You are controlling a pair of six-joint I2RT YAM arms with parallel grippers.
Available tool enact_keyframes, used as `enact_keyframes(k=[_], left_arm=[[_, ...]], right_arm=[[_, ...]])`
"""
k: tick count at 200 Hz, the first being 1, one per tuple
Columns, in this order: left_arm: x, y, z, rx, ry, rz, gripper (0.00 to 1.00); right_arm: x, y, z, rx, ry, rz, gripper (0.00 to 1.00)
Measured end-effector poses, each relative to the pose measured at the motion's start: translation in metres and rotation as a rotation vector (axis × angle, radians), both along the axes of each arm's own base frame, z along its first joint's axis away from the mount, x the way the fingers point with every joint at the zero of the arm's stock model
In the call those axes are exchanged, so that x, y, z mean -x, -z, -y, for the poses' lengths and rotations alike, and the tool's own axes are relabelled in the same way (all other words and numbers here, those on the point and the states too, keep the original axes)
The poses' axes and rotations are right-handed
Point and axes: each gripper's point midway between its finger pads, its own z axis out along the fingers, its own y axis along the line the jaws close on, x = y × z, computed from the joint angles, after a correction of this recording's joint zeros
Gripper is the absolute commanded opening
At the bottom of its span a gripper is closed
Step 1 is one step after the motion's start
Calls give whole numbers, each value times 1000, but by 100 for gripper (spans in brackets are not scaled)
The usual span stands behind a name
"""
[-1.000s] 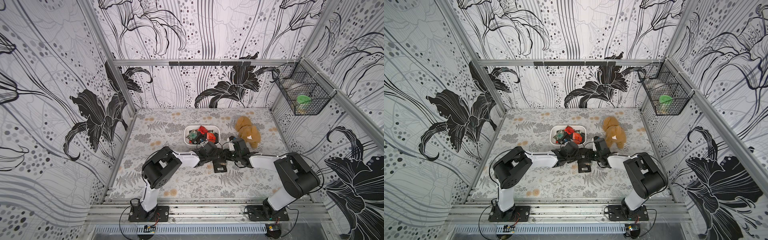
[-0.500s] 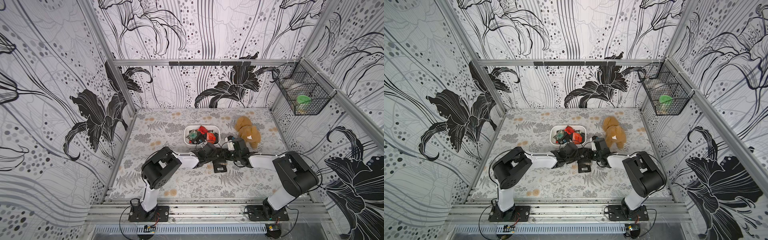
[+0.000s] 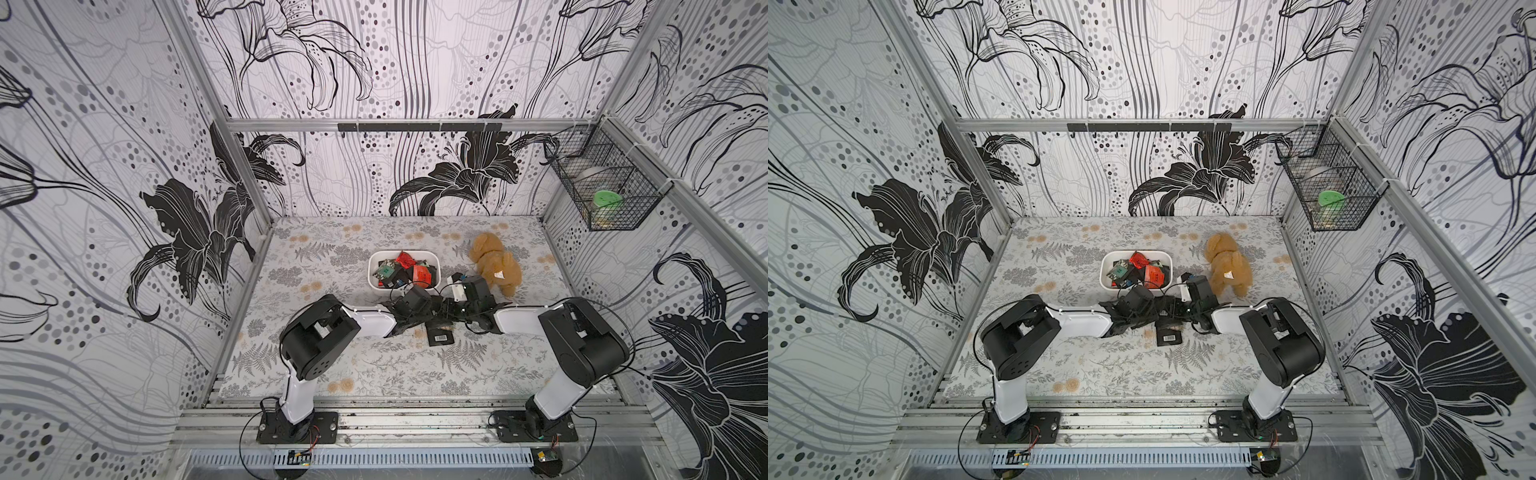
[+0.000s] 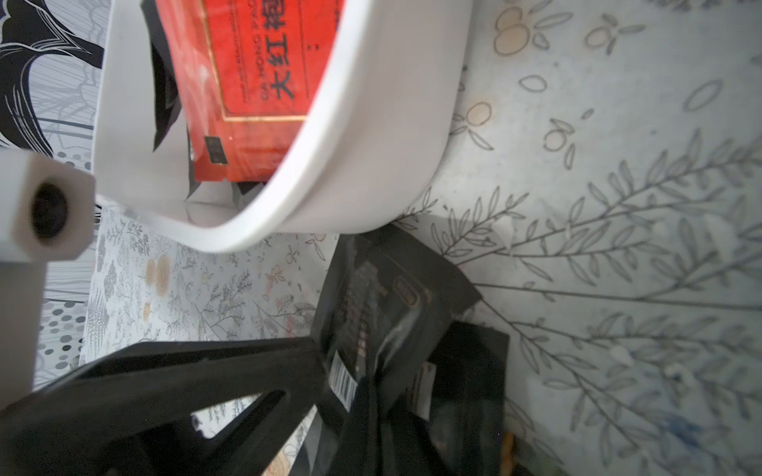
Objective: Put the tea bags into the storage box
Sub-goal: Pick up the tea bag from the center of the board, then place the tea bag in the storage box.
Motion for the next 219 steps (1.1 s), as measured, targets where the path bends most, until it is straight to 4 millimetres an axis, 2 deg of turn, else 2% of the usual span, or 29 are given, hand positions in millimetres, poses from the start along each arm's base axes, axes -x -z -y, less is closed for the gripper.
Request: enact_keyframes(k=[16, 46, 65, 86, 95, 105, 122, 130, 139, 151, 162, 178, 190, 219], left_arm=[[8, -10, -9, -6, -2, 0, 24], [14, -51, -26, 8, -22, 62, 27], [20, -73, -45, 4, -54, 113, 32], [29, -82, -72, -37, -97, 144, 35], [33, -84, -86, -63, -123, 155, 40], [37, -85, -100, -87, -148, 166, 51], [44, -88, -124, -117, -196, 190, 54], [46, -90, -136, -123, -222, 202, 59], [49, -91, -149, -123, -244, 212, 69], [53, -91, -164, -108, -273, 228, 89], [58, -89, -178, -99, -293, 244, 100], [63, -84, -194, -78, -319, 262, 97], [65, -80, -201, -69, -326, 271, 97], [65, -76, -201, -48, -310, 266, 97]], right_arm=[[1, -5, 1, -2, 1, 5, 0], [2, -24, 4, -4, 12, 32, 0], [7, -39, 11, 2, 31, 54, 0], [15, -60, 21, 14, 58, 84, 0], [17, -69, 25, 19, 70, 98, 0], [22, -79, 30, 29, 79, 112, 0], [28, -97, 40, 56, 92, 134, 0], [29, -111, 42, 59, 100, 153, 0], [27, -129, 43, 51, 105, 185, 0], [24, -155, 41, 28, 104, 237, 0], [18, -176, 38, 2, 103, 278, 0], [7, -194, 30, -22, 97, 307, 0], [-6, -200, 21, -35, 88, 309, 0], [-38, -193, -17, -23, 48, 276, 0]])
